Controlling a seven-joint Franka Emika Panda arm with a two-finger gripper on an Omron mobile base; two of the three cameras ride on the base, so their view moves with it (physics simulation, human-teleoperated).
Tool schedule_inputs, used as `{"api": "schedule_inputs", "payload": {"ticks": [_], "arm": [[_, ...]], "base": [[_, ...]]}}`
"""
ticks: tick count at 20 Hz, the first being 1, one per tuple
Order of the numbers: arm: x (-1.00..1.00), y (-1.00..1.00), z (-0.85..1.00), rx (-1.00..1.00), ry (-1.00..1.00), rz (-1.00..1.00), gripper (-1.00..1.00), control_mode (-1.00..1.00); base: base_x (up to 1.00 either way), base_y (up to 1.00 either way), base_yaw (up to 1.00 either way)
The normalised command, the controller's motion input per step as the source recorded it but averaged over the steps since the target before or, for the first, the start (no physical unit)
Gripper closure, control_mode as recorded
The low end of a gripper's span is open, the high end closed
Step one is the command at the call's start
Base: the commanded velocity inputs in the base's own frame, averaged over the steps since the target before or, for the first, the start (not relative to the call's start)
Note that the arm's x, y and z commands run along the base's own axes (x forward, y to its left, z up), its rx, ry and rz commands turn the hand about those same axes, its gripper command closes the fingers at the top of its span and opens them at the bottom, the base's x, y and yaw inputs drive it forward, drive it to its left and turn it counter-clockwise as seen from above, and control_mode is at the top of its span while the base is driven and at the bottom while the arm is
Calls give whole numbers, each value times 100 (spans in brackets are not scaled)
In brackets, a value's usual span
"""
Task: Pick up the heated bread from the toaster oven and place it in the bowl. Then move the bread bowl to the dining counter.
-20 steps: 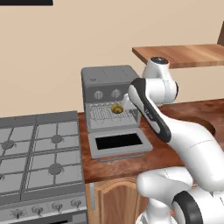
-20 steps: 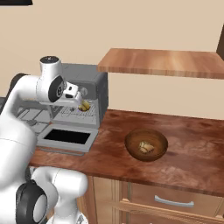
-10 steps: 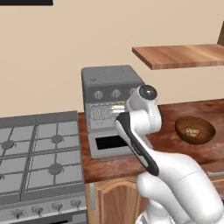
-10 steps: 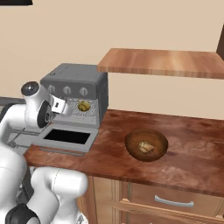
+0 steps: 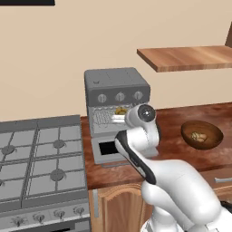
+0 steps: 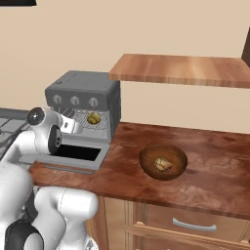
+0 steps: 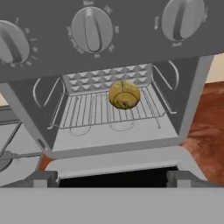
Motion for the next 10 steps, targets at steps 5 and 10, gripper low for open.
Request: {"api": "schedule_inputs", "payload": {"ticks": [5, 10], "arm": [[37, 3, -11, -1, -1, 0, -100, -100], [46, 8, -15, 0, 0, 0, -100, -100]], "base": [[0, 0, 0], [0, 0, 0]]}}
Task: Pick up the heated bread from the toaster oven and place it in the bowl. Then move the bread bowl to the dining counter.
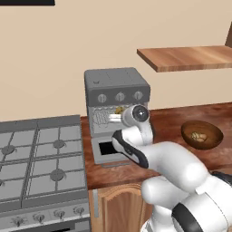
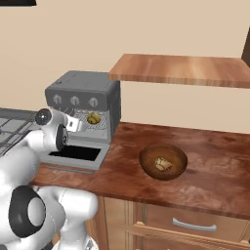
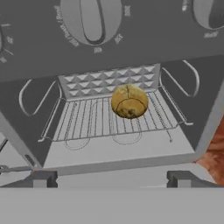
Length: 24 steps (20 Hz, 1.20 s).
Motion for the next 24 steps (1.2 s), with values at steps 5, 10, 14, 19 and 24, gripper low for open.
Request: {"api": "schedule_inputs", "payload": {"ticks": [5, 10, 14, 19, 24], "arm": [[43, 4, -20, 0, 0, 0, -100, -100], [44, 2, -22, 0, -1, 0, -100, -100], [37, 0, -25, 0, 0, 0, -100, -100], [18, 1, -10, -4, 0, 0, -100, -100], [5, 0, -8, -4, 2, 0, -100, -100]], "base": [[0, 0, 0], [0, 0, 0], [0, 0, 0], [0, 0, 0], [0, 0, 0]]}}
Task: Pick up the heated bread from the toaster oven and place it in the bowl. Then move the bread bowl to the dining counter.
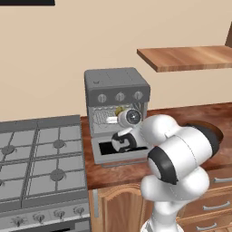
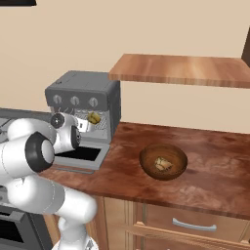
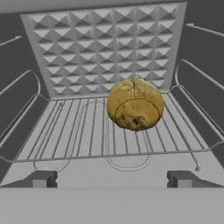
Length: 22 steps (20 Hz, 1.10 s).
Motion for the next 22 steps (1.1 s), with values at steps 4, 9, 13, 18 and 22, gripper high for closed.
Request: {"api": "schedule_inputs", "payload": {"ticks": [4, 9, 13, 18, 22], "arm": [[0, 0, -9, -4, 11, 0, -100, -100], [0, 0, -5, -4, 22, 0, -100, -100], [-10, 0, 6, 0, -8, 0, -100, -100], [-3, 13, 17, 0, -30, 0, -100, -100], [8, 14, 2, 0, -17, 0, -100, -100]], "base": [[0, 0, 0], [0, 0, 0], [0, 0, 0], [0, 0, 0], [0, 0, 0]]}}
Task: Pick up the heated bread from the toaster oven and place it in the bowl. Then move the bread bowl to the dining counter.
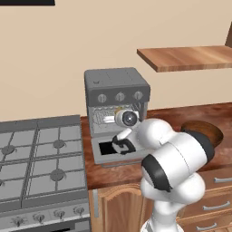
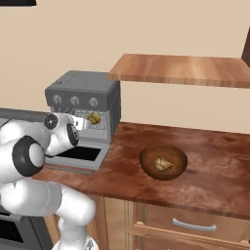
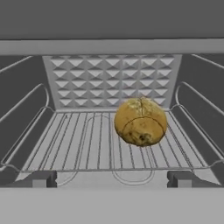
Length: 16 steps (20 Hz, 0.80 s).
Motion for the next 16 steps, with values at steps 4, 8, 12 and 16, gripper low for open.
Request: {"api": "schedule_inputs", "payload": {"ticks": [4, 8, 12, 16], "arm": [[29, 25, 0, 0, -7, 0, -100, -100], [35, 19, -8, 0, -1, 0, -100, -100], [35, 18, -19, -4, 0, 0, -100, -100], [43, 17, -19, -5, 0, 0, -100, -100]], "base": [[0, 0, 0], [0, 0, 0], [0, 0, 0], [0, 0, 0]]}}
